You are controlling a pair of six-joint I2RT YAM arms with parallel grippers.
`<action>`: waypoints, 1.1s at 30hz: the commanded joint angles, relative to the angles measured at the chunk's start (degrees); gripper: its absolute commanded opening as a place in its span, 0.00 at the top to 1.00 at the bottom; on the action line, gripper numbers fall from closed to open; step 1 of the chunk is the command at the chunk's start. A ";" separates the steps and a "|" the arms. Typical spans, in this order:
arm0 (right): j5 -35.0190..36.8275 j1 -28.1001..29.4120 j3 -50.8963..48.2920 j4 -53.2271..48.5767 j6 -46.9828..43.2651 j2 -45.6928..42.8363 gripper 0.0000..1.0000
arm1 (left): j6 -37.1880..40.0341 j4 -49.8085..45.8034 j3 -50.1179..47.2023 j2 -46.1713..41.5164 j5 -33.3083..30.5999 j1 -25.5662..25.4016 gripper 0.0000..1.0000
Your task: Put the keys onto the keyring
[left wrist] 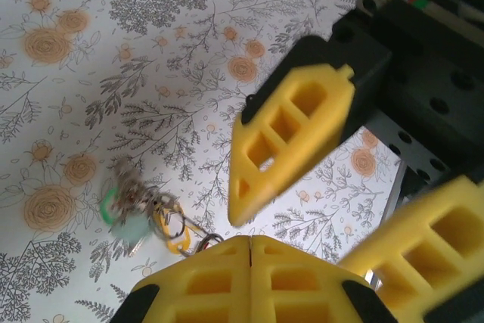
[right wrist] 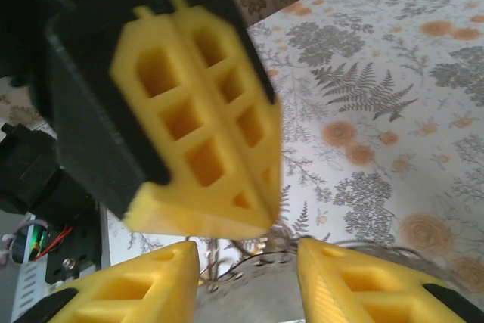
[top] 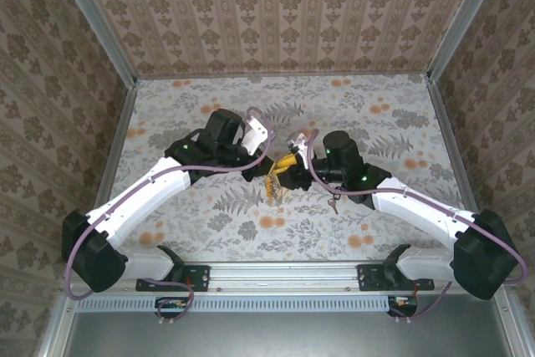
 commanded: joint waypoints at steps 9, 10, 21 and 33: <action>4.78 0.91 -3.27 -5.34 -3.17 -6.69 0.54 | -0.33 5.39 -0.43 -2.70 4.28 1.29 1.00; 4.33 0.17 -3.95 -4.54 -2.32 -8.49 0.54 | -0.09 5.60 -0.66 -3.13 5.12 1.42 1.00; -4.43 -2.99 -3.91 3.70 4.38 -12.96 0.57 | 3.58 8.51 -2.51 -8.04 19.70 2.08 1.00; -14.80 -3.13 0.14 4.87 5.70 -10.57 0.67 | 5.00 8.18 -1.11 -9.32 24.05 3.84 1.00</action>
